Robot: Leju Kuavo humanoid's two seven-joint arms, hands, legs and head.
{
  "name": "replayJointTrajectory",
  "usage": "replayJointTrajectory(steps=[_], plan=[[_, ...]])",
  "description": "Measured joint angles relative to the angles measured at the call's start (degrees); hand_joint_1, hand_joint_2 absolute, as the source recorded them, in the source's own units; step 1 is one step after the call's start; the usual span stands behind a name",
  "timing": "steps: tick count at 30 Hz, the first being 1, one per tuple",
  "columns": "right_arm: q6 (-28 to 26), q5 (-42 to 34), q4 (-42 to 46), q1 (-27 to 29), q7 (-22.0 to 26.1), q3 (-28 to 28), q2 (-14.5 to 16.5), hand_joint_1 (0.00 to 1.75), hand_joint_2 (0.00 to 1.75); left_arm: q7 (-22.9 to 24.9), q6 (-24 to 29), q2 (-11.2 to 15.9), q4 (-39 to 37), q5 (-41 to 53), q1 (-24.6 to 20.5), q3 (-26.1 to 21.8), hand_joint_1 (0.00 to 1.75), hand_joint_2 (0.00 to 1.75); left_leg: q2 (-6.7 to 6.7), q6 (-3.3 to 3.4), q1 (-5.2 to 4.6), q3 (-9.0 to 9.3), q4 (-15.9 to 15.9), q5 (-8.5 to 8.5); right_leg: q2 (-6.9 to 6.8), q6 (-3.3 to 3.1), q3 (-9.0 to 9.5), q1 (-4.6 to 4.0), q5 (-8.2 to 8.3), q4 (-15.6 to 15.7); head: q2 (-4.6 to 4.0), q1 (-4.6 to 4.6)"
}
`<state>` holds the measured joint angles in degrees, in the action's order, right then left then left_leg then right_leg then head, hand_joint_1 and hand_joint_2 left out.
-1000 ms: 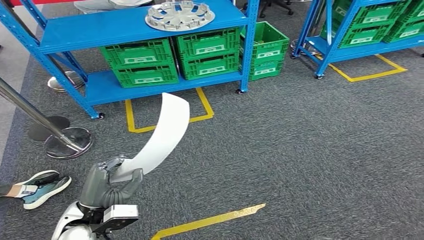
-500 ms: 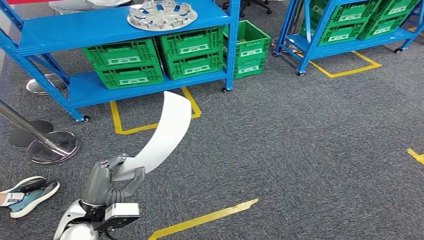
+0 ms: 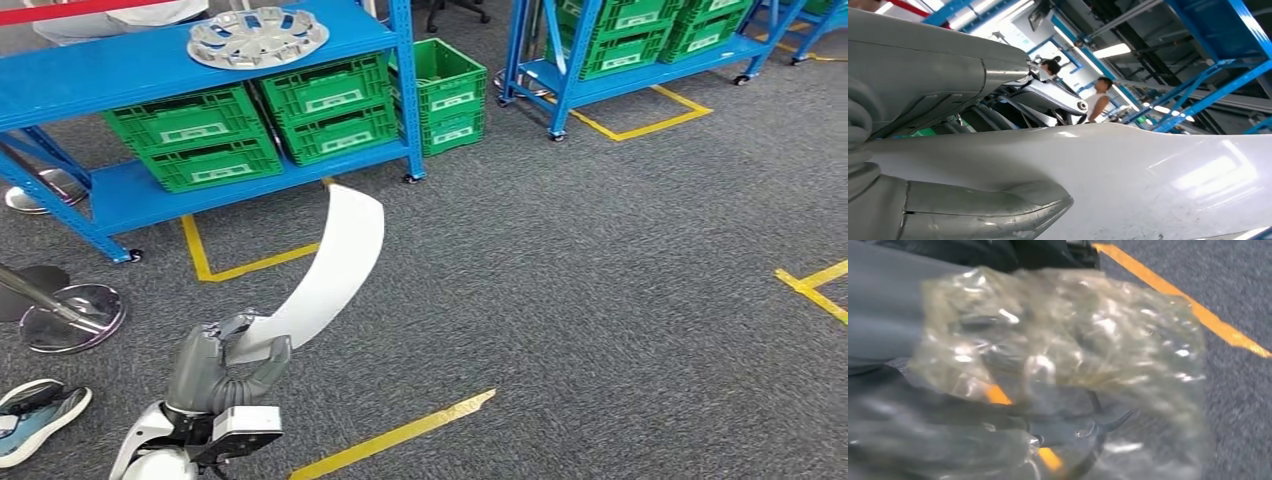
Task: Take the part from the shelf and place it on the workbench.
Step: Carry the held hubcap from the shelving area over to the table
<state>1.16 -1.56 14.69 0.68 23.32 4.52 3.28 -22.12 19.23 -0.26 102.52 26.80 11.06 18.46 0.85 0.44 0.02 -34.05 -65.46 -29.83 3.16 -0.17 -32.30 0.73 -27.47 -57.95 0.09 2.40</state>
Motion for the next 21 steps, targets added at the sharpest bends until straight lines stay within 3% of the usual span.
replayJointTrajectory(steps=[1, 3, 5, 7, 9, 11, 12, 13, 15, 17, 18, 21], plan=[[0.0, 0.0, 0.0, -0.06, 0.01, 0.03, 0.05, 0.0, 0.0, 0.01, 0.01, -0.01, 0.01, 0.0, 0.01, -0.01, 1.75, 1.75, 1.02, 0.67, -0.1, 1.62, 3.52, 1.52, 0.53, 0.09, -0.06, -0.07, 0.08, -0.03, 0.0, -0.04], [0.02, 0.03, 0.0, -0.18, 0.0, 0.08, 0.15, 0.0, 0.0, 0.01, 0.03, -0.01, 0.01, -0.01, 0.01, -0.02, 1.75, 1.75, 2.34, 1.59, -0.37, 3.23, 7.34, 2.31, 1.42, 0.53, -0.54, 0.06, 0.36, -0.06, 0.0, -0.03], [0.04, 0.15, 0.0, -0.02, -0.02, 0.14, 0.15, 0.0, 0.0, 0.02, 0.06, -0.03, 0.01, -0.03, -0.03, -0.02, 1.75, 1.75, 1.63, 1.71, -0.37, 3.51, 8.42, 2.27, 2.09, 1.25, -1.03, 0.18, 0.71, 0.11, 0.0, 0.04], [0.02, 0.3, 0.0, 0.27, -0.02, 0.22, 0.15, 0.0, 0.0, 0.08, 0.07, -0.09, 0.01, -0.09, -0.04, -0.03, 1.75, 1.75, 0.61, 1.53, -0.07, 3.9, 9.54, 2.84, 0.67, 1.75, -1.83, 0.07, 0.0, -0.79, 0.0, -0.13], [-0.01, 0.43, 0.0, 0.24, -0.03, 0.26, 0.15, 0.0, 0.0, 0.2, 0.09, -0.13, -0.02, -0.2, 0.04, -0.08, 1.75, 1.75, -0.59, 1.45, 0.05, 4.14, 10.15, 3.18, -1.79, 2.11, -4.4, 0.02, -3.0, -5.88, 0.0, -0.37], [0.01, 0.54, 0.0, 0.18, -0.07, 0.27, 0.15, 0.0, 0.0, 0.28, 0.1, -0.13, -0.1, -0.27, 0.21, -0.13, 1.75, 1.75, -1.84, 1.55, -0.07, 4.06, 10.12, 3.15, -2.64, 2.56, -7.73, 0.14, -6.08, -12.99, 0.0, -0.46], [0.01, 0.57, 0.0, 0.24, -0.08, 0.28, 0.15, 0.0, 0.0, 0.29, 0.1, -0.13, -0.15, -0.27, 0.28, -0.14, 1.75, 1.75, -2.48, 1.53, -0.11, 4.06, 10.09, 3.1, -2.73, 2.75, -8.5, 0.18, -6.34, -14.76, 0.0, -0.44], [0.0, 0.62, 0.0, 0.32, -0.08, 0.3, 0.14, 0.0, 0.0, 0.29, 0.1, -0.13, -0.18, -0.28, 0.3, -0.15, 1.75, 1.75, -3.04, 1.48, -0.13, 4.08, 10.04, 3.04, -2.86, 2.88, -8.14, 0.19, -5.51, -14.3, 0.0, -0.46], [-0.02, 0.68, 0.0, 0.4, -0.09, 0.38, 0.13, 0.0, 0.0, 0.29, 0.11, -0.14, -0.21, -0.32, 0.31, -0.16, 1.75, 1.75, -4.06, 1.12, -0.12, 4.16, 9.76, 2.77, -3.99, 2.95, -4.38, 0.2, -2.07, -7.48, 0.0, -0.47], [-0.01, 0.72, 0.01, 0.23, -0.1, 0.48, 0.14, 0.0, 0.0, 0.3, 0.11, -0.14, -0.21, -0.35, 0.3, -0.17, 1.75, 1.75, -4.83, 0.51, -0.41, 4.1, 9.22, 2.32, -5.52, 2.41, -0.78, 0.02, -0.25, -1.13, 0.0, -0.39], [0.0, 0.74, 0.01, 0.17, -0.12, 0.52, 0.14, 0.0, 0.0, 0.31, 0.11, -0.14, -0.21, -0.35, 0.28, -0.17, 1.75, 1.75, -5.17, 0.24, -0.56, 4.07, 8.99, 2.16, -5.83, 2.01, -0.11, -0.07, -0.21, 0.06, 0.0, -0.31], [0.02, 0.81, 0.02, 0.34, -0.15, 0.59, 0.14, 0.0, 0.0, 0.33, 0.11, -0.17, -0.21, -0.35, 0.22, -0.15, 1.75, 1.75, -5.64, -0.41, -0.58, 4.11, 8.66, 1.81, -4.66, 0.85, -0.21, -0.1, -0.03, 0.21, 0.0, -0.18]])
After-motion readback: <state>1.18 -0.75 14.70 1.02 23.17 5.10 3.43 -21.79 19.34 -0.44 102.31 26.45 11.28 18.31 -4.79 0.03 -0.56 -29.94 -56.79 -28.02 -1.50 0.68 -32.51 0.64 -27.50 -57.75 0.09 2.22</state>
